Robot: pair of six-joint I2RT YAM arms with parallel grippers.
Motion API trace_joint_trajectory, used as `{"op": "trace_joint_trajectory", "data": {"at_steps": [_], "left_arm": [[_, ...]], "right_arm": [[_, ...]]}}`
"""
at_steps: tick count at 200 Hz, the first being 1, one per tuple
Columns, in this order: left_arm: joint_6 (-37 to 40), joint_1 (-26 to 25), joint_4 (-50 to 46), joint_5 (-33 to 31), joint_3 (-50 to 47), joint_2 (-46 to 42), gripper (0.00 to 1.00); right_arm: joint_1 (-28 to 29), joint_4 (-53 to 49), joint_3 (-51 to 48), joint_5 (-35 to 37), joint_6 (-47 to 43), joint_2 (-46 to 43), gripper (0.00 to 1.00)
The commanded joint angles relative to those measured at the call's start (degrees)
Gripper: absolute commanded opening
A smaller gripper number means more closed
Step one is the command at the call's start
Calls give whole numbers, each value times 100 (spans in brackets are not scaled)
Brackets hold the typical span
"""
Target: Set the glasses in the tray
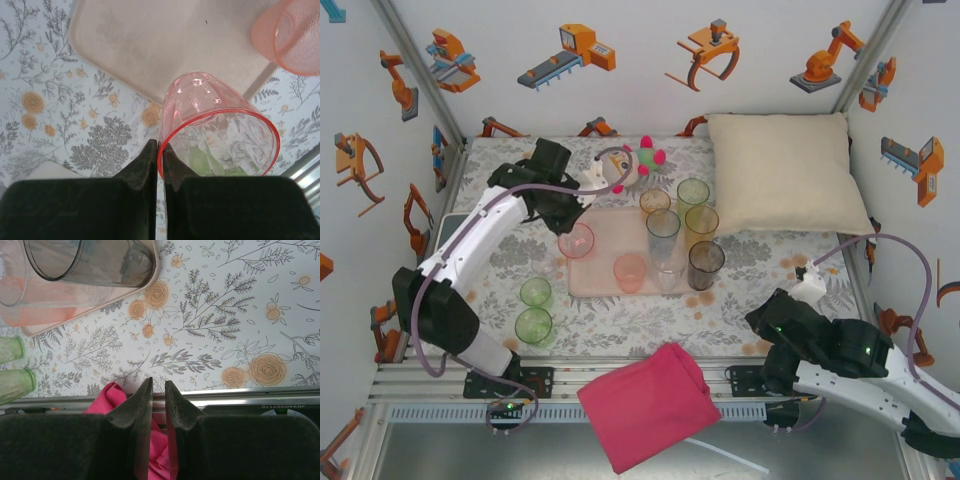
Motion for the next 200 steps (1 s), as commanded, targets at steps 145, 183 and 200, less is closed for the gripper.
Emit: {"op": "trace_joint_trajectory", "data": {"at_steps": [145,183,200], "left_arm": [[-633,-33,640,350,1093,1722,10],[-660,-182,734,278,1133,1833,10],[-656,-269,780,223,1170,1898,10]], "right_arm": [[23,-314,201,184,184,95,20],[16,-325,175,166,218,87,20],[18,-323,170,157,233,96,20]]}}
